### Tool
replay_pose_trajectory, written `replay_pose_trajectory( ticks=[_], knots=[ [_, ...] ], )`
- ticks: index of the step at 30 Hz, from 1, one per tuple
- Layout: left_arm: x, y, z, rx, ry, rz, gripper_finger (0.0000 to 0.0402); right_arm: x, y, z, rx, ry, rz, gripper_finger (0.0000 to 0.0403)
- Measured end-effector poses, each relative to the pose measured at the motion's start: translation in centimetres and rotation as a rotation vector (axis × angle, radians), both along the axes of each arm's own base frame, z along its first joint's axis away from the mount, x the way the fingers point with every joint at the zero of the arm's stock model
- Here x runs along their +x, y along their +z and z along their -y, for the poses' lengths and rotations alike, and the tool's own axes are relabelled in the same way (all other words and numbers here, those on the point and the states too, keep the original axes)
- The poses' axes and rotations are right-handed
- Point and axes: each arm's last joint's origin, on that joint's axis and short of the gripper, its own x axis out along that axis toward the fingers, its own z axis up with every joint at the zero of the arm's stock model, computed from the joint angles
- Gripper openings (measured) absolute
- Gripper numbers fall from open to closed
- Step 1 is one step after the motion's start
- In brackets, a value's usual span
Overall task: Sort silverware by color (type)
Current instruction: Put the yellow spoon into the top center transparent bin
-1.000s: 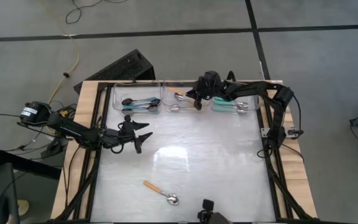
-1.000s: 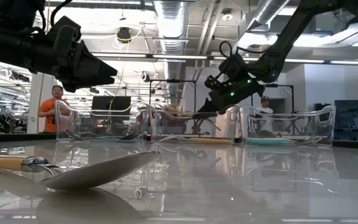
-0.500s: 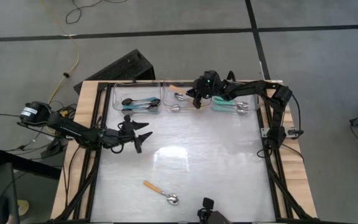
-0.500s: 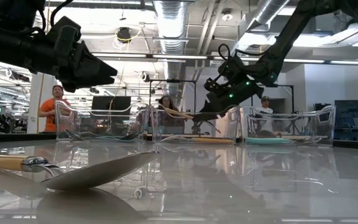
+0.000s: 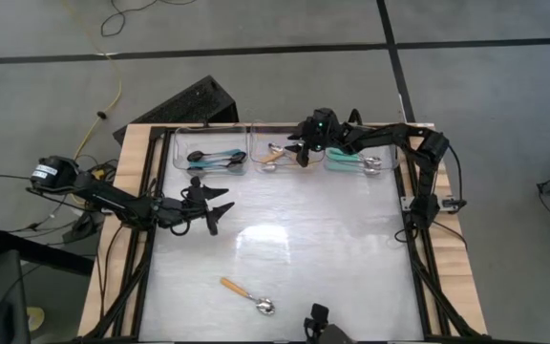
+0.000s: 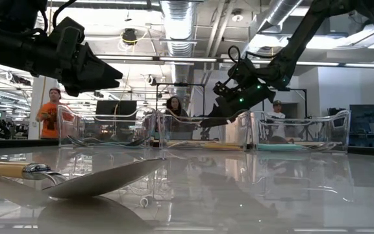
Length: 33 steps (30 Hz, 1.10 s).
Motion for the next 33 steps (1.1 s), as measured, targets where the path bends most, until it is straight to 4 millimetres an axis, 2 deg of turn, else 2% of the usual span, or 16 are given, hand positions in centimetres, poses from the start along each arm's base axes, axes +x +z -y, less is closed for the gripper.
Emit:
replay_pose_trajectory(
  ticks=[33],
  knots=[
    [0.00,-0.01,0.00,0.000,-0.002,-0.001,0.0218,-0.12,-0.18,-0.12,0.006,-0.002,0.023,0.0211]
  ],
)
